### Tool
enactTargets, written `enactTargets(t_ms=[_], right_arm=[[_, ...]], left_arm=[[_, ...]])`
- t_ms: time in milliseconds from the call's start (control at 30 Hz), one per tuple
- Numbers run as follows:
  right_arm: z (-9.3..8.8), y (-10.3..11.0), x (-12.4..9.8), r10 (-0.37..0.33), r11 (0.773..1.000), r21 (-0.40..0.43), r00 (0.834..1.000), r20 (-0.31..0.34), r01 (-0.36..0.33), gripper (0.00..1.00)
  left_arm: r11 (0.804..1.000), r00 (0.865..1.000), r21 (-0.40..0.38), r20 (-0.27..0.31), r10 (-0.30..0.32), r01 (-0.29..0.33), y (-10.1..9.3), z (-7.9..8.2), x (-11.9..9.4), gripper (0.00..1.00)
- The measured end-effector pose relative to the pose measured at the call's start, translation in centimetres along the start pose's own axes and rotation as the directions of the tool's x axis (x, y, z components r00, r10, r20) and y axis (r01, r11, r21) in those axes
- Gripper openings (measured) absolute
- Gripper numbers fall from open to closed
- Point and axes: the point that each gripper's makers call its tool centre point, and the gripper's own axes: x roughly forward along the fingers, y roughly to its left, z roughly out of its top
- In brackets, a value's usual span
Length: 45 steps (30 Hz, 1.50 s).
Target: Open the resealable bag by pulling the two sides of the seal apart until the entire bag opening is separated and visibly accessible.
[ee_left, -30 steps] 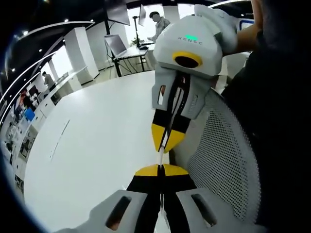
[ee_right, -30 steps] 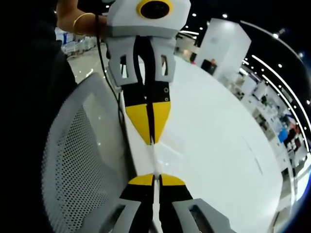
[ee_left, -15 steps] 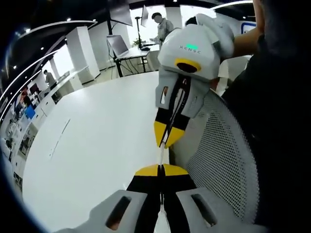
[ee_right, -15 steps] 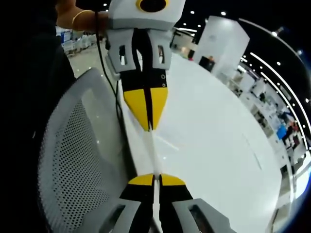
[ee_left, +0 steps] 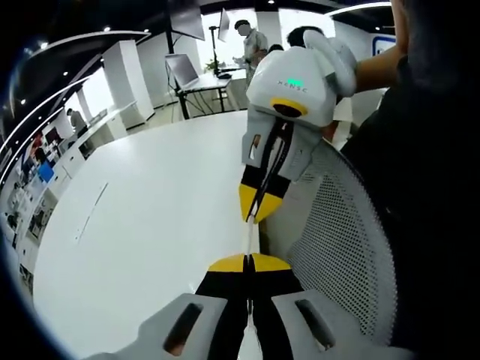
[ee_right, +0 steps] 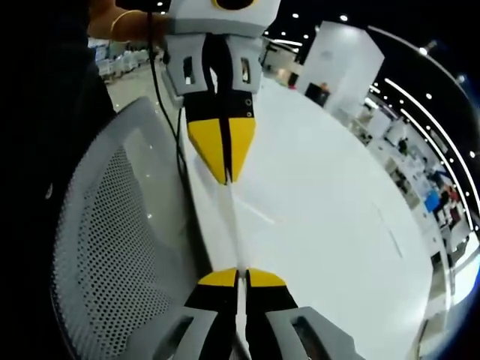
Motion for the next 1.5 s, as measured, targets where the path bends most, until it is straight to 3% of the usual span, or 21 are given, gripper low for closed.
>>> enactTargets(t_ms=[1500], right_arm=[[-1.8,-0.4,-0.3,-0.021,1.0,0.022,0.999,-0.033,0.022,0.0]], left_arm=[[1.0,1.0,0.0,0.009,-0.006,0.006,0.0,0.0,-0.2,0.0]])
